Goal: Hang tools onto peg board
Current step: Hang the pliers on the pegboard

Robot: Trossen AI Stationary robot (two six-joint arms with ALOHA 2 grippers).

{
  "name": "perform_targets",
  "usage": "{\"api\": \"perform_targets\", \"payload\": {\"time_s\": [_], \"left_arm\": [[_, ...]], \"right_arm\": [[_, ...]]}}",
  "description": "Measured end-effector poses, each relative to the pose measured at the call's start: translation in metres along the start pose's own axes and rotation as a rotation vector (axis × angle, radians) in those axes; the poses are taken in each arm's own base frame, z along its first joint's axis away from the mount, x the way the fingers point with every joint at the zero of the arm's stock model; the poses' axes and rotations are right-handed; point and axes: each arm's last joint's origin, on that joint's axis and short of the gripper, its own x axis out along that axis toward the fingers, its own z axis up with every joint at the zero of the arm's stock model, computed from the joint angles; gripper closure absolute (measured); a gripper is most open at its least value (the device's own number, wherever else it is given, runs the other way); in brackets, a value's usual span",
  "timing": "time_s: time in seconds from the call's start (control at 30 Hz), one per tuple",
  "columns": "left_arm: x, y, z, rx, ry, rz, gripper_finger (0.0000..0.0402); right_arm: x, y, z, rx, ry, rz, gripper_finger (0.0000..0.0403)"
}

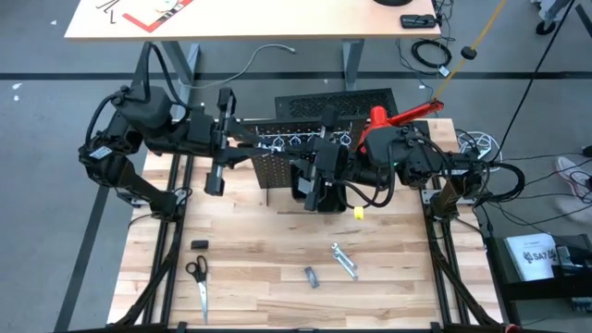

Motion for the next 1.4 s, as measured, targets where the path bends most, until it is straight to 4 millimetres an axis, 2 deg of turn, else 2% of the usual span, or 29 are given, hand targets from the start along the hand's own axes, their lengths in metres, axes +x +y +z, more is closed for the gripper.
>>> {"api": "perform_targets", "payload": {"time_s": [0.13, 0.5, 0.83, 1.0, 1.2, 1.4], "left_arm": [[0.000, 0.001, 0.000, 0.014, 0.008, 0.028, 0.0363], [0.000, 0.001, 0.000, 0.015, 0.010, 0.048, 0.0363], [-0.002, 0.003, 0.001, -0.018, 0.010, 0.089, 0.0363], [-0.003, 0.004, 0.000, -0.036, 0.024, 0.116, 0.0363], [-0.003, 0.004, 0.000, -0.035, 0.023, 0.107, 0.0363], [-0.003, 0.003, 0.000, -0.033, 0.027, 0.097, 0.0363]], "right_arm": [[0.000, 0.000, 0.000, 0.002, 0.002, -0.001, 0.0396], [-0.001, 0.003, 0.001, -0.005, 0.000, 0.004, 0.0387], [-0.007, 0.012, 0.005, -0.029, -0.003, 0.008, 0.0271], [-0.014, 0.021, 0.010, -0.059, 0.011, -0.034, 0.0234], [-0.024, 0.034, 0.021, -0.107, -0.045, -0.025, 0.0232], [-0.025, 0.029, 0.025, -0.124, -0.021, -0.171, 0.0255]]}}
